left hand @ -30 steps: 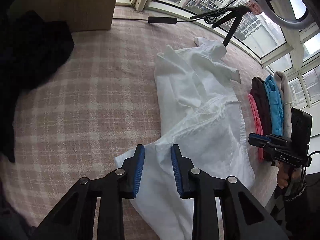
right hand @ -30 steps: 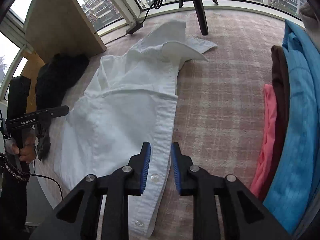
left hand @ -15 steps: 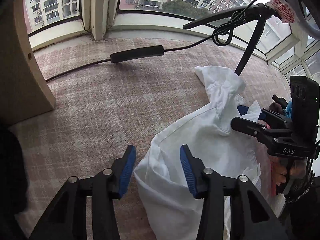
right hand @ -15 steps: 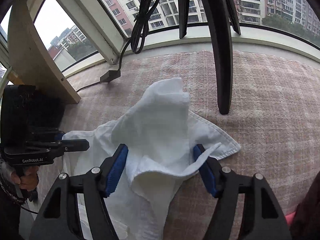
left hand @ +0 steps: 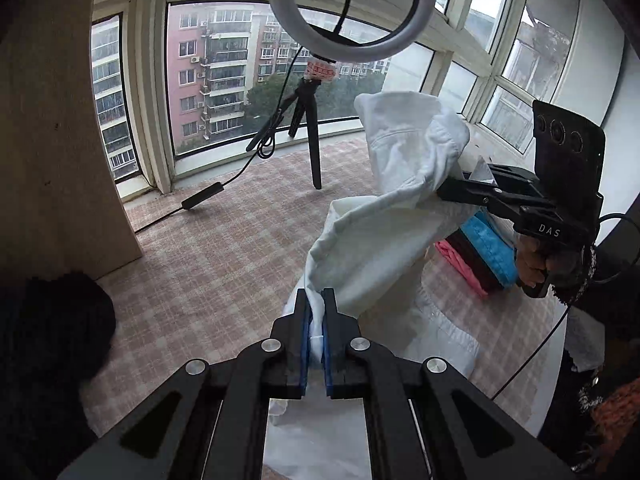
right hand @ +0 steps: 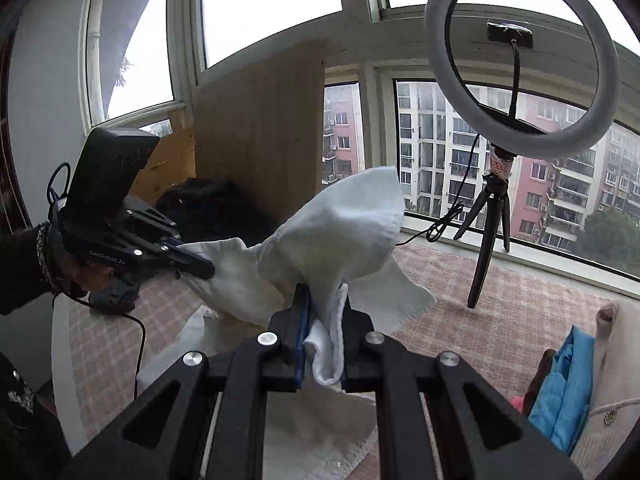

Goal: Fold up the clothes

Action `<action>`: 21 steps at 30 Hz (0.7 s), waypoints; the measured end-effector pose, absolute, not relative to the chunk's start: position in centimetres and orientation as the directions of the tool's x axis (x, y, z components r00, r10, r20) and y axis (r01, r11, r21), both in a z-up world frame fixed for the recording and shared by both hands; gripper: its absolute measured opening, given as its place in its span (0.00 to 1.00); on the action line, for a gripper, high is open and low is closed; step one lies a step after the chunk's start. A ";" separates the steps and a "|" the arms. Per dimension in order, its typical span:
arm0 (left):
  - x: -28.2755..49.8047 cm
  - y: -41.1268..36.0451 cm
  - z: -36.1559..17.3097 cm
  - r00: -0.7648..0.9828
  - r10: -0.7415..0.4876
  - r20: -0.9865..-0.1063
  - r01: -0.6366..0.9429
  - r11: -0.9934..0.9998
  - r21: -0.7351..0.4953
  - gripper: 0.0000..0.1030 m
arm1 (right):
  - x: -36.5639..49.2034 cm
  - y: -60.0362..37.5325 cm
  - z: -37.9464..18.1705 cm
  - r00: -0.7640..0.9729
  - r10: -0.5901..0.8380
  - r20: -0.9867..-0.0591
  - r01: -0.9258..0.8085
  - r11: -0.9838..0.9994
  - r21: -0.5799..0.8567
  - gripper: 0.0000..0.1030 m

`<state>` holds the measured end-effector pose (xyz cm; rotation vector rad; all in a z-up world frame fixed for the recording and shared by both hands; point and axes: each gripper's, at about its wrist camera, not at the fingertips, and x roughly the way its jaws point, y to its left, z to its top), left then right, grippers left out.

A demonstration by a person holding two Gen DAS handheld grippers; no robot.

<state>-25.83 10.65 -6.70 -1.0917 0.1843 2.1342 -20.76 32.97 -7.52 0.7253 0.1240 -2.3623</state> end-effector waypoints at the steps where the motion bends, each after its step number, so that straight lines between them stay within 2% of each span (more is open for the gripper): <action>1: -24.3 10.9 -7.7 -0.347 0.533 -0.772 -0.667 -0.719 -0.196 0.05 | -19.2 32.7 -8.8 -0.611 -0.550 -0.569 0.617 -0.781 0.093 0.12; 3: -21.9 11.2 -10.7 -0.272 0.515 -0.813 -0.664 -0.712 -0.229 0.05 | -16.0 32.3 -11.4 -0.564 -0.517 -0.644 0.618 -0.781 0.085 0.17; 5: -20.7 11.4 -14.1 -0.199 0.473 -0.858 -0.639 -0.727 -0.252 0.06 | -14.6 32.1 -15.6 -0.495 -0.381 -0.780 0.588 -0.809 0.022 0.17; 7: -19.9 11.1 -15.5 -0.189 0.444 -0.876 -0.614 -0.750 -0.247 0.07 | -13.1 32.3 -17.6 -0.463 -0.221 -0.858 0.566 -0.819 -0.094 0.17; 9: -19.2 10.4 -14.5 -0.204 0.449 -0.870 -0.603 -0.758 -0.250 0.09 | -11.1 33.9 -15.9 -0.469 -0.196 -0.861 0.546 -0.831 -0.109 0.19; 12: -17.4 9.2 -10.7 -0.244 0.472 -0.847 -0.632 -0.740 -0.230 0.12 | -8.5 37.1 -9.7 -0.523 -0.340 -0.781 0.524 -0.852 0.020 0.22; 14: -16.6 8.9 -8.0 -0.294 0.485 -0.823 -0.658 -0.727 -0.193 0.18 | -8.5 38.5 -6.1 -0.576 -0.376 -0.726 0.469 -0.879 0.083 0.31; 18: -19.0 9.8 -6.0 -0.343 0.545 -0.765 -0.643 -0.730 -0.231 0.24 | -13.8 35.8 -5.6 -0.603 -0.450 -0.659 0.437 -0.877 0.200 0.32; 21: -22.1 10.9 -8.5 -0.308 0.554 -0.773 -0.570 -0.758 -0.316 0.25 | -19.1 31.5 -11.2 -0.428 -0.489 -0.760 0.440 -0.847 0.297 0.31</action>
